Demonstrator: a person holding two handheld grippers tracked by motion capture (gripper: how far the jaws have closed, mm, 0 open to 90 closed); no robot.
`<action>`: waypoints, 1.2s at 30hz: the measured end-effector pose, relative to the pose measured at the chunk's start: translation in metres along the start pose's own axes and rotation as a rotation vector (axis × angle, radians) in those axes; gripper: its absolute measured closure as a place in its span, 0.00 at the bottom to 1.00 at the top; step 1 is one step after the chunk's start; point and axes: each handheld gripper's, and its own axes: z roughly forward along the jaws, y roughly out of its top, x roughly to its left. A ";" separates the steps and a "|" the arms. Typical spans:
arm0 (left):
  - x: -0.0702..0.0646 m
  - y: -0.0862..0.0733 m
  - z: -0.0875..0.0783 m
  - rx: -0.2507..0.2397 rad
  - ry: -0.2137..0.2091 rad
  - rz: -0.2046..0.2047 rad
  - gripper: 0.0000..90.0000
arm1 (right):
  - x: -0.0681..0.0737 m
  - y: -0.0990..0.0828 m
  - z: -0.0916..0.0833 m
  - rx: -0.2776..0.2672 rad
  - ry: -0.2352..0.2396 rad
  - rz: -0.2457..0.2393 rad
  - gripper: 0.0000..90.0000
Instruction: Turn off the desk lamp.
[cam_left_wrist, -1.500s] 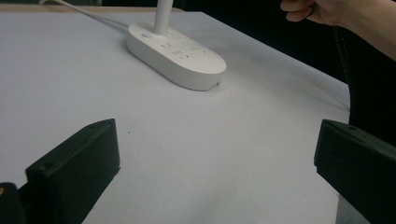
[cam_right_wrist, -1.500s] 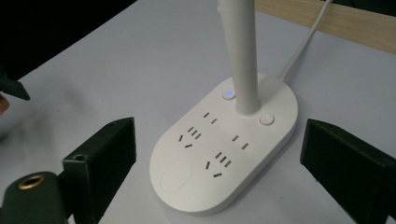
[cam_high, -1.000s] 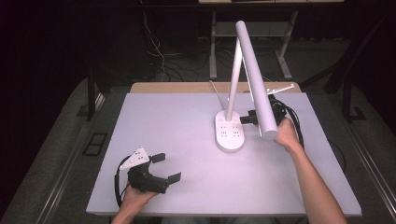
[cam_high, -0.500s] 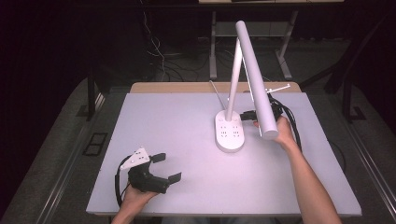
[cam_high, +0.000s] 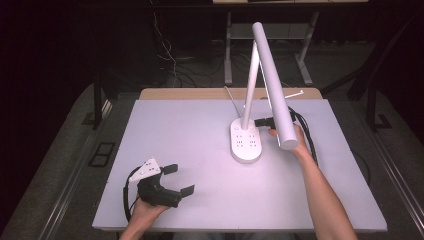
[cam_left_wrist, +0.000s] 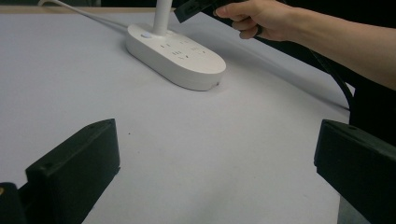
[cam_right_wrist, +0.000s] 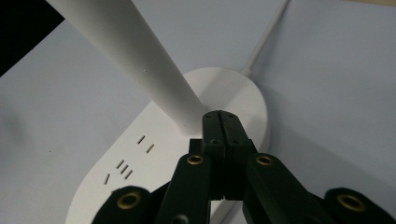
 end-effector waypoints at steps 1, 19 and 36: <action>0.000 0.000 0.000 0.001 0.000 -0.001 0.00 | 0.000 0.000 0.002 -0.001 -0.005 0.001 1.00; 0.002 0.001 0.001 -0.007 0.013 -0.013 0.00 | 0.000 -0.002 0.022 -0.002 -0.020 0.005 1.00; 0.003 0.001 0.000 -0.010 0.021 -0.012 0.00 | 0.003 -0.005 0.022 -0.023 -0.020 0.042 1.00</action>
